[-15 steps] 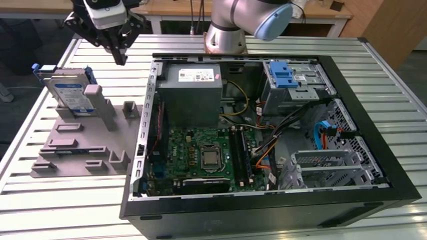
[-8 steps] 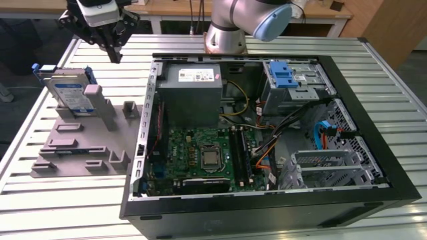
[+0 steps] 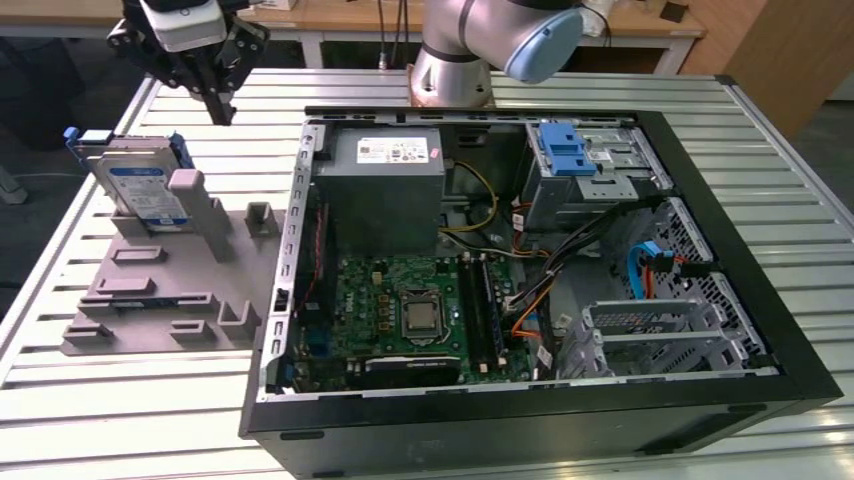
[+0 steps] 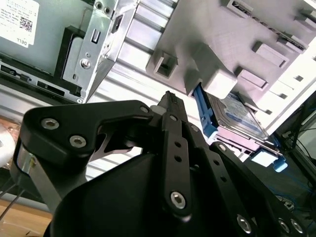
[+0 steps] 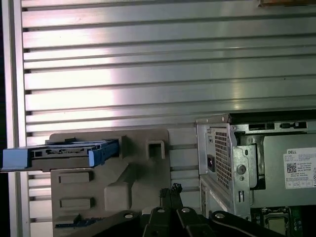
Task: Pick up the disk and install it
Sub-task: 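Reach for the disk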
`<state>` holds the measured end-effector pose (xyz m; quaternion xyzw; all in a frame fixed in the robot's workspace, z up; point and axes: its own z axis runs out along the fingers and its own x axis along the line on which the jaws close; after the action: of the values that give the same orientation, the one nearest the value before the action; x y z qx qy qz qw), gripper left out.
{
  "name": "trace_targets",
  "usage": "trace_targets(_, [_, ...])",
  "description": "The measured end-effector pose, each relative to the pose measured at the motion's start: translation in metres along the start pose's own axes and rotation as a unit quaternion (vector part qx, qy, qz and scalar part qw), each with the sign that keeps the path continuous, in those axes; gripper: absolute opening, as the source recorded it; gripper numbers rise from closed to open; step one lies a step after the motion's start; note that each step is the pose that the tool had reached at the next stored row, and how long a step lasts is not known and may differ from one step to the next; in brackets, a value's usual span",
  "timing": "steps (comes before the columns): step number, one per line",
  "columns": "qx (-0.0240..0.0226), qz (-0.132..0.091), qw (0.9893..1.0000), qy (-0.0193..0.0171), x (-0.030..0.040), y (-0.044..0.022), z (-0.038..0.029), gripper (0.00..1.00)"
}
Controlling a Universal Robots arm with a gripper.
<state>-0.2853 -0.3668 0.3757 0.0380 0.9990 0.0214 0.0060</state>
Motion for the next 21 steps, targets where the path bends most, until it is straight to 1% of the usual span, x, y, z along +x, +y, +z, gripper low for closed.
trace_targets(21, [0.0000, 0.000, 1.0000, 0.0000, 0.0181, 0.0046, 0.0014, 0.11])
